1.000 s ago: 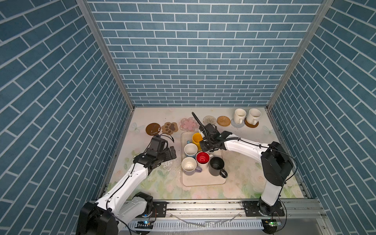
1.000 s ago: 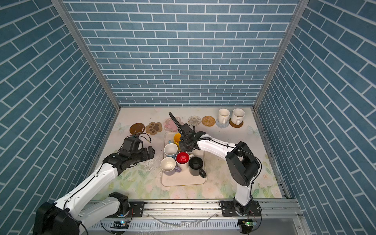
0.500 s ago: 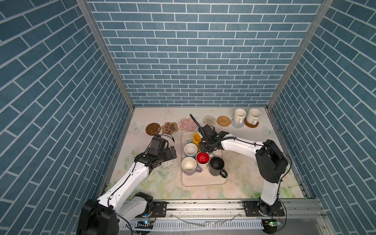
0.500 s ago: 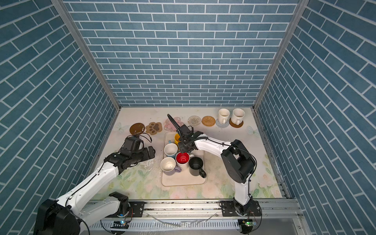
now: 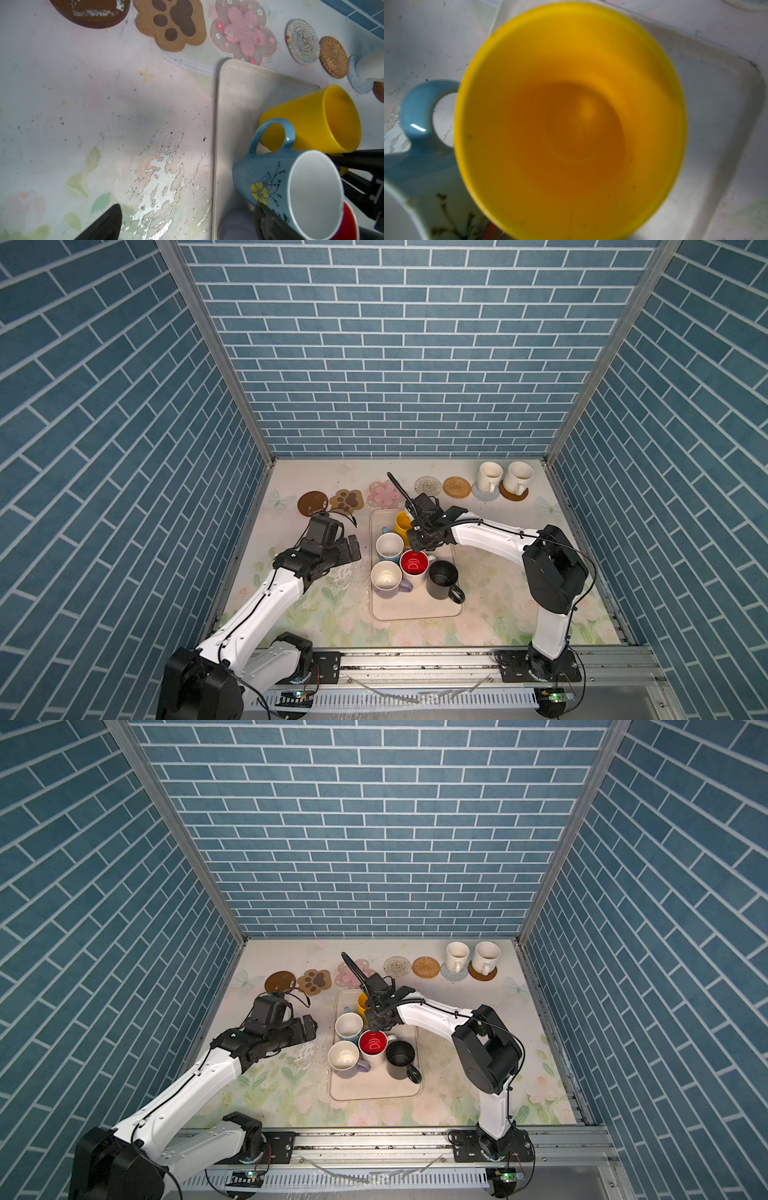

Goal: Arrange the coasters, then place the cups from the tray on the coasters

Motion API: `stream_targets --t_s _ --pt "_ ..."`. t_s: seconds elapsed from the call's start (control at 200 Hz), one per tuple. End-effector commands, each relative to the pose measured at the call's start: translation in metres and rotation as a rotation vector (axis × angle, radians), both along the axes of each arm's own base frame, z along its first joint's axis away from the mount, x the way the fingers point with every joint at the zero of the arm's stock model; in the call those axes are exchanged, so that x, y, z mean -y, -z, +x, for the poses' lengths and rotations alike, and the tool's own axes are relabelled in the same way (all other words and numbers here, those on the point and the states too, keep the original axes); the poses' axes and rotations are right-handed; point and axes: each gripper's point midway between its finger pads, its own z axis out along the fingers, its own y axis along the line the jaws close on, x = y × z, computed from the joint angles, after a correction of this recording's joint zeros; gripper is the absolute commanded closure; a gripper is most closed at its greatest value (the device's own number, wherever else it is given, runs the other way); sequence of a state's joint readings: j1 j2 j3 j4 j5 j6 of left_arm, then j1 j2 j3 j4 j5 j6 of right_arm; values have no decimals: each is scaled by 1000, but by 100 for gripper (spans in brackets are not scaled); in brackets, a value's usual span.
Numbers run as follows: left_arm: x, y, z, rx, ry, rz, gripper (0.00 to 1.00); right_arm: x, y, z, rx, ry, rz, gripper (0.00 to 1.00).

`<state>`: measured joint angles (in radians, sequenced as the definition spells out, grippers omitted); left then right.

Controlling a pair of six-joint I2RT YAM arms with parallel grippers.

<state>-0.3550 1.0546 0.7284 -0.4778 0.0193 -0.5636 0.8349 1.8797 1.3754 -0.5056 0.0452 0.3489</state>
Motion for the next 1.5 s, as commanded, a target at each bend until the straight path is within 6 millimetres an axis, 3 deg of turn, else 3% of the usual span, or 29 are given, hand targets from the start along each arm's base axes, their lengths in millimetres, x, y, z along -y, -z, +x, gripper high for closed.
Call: stream_targets --t_s 0.0,0.53,0.92,1.155,1.495 --pt "1 -12 6 8 13 18 1 -6 -46 18 84 -4 57 100" --pt "25 -47 55 25 90 41 1 19 -102 63 161 64 135 100" --pt "61 -47 109 -11 185 13 1 61 -127 115 204 161 146 100" --pt "78 -43 141 -47 225 24 1 88 -127 150 213 225 130 100" --pt "94 -34 174 -67 254 61 1 118 -109 194 207 297 97 100"
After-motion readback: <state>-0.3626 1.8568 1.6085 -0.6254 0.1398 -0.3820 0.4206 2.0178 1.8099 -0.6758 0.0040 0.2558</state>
